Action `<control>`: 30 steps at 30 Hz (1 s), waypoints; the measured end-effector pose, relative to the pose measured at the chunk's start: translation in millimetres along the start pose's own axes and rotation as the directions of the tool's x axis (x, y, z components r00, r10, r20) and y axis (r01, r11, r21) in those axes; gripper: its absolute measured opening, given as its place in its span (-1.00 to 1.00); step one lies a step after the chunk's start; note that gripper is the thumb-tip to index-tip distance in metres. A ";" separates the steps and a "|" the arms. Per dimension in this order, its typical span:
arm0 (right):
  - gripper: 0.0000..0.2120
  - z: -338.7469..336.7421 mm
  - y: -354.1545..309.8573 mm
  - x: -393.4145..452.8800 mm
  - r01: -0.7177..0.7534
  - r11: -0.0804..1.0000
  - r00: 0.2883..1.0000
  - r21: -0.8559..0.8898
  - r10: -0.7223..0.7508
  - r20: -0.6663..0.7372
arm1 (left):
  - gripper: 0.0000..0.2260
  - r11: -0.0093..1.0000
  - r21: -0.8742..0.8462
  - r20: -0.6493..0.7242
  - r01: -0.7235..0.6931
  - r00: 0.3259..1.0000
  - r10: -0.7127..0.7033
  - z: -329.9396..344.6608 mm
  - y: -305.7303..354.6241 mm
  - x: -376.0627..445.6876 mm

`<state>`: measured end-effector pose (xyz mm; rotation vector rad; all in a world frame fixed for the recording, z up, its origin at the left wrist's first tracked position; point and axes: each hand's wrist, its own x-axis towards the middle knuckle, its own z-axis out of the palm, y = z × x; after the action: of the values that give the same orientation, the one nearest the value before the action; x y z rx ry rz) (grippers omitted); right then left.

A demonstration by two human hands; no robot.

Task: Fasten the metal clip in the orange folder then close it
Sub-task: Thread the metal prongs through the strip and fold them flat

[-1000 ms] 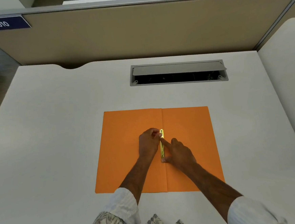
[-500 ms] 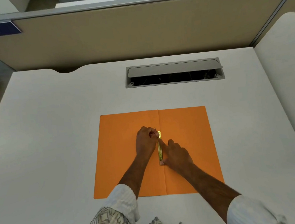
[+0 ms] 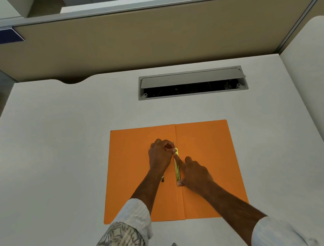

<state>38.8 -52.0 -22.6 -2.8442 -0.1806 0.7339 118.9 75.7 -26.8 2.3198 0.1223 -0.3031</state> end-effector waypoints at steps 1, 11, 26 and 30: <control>0.01 0.2 -0.3 0.2 -0.001 1.000 1.000 -0.001 0.001 0.000 | -0.92 1.000 0.002 0.004 -0.001 1.000 0.001 -0.5 0.1 0.4; 0.00 0.0 -1.0 -0.3 0.006 1.000 1.000 0.022 -0.006 0.011 | -0.92 1.000 0.016 0.074 0.008 0.997 -0.009 0.4 5.6 5.3; 0.02 -0.7 -1.1 -2.6 0.008 1.000 1.000 0.004 -0.008 -0.011 | -0.88 0.973 -0.144 0.040 0.179 0.984 -0.175 5.9 11.3 4.8; 0.02 -1.7 -0.7 -3.5 0.008 1.000 1.000 0.005 -0.008 -0.003 | -0.95 0.956 -0.185 0.011 0.229 0.973 -0.231 6.4 13.5 2.3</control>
<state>36.6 -52.2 -19.3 -2.8380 -0.1889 0.7274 122.5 61.7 -22.2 2.1244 0.4117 -0.3791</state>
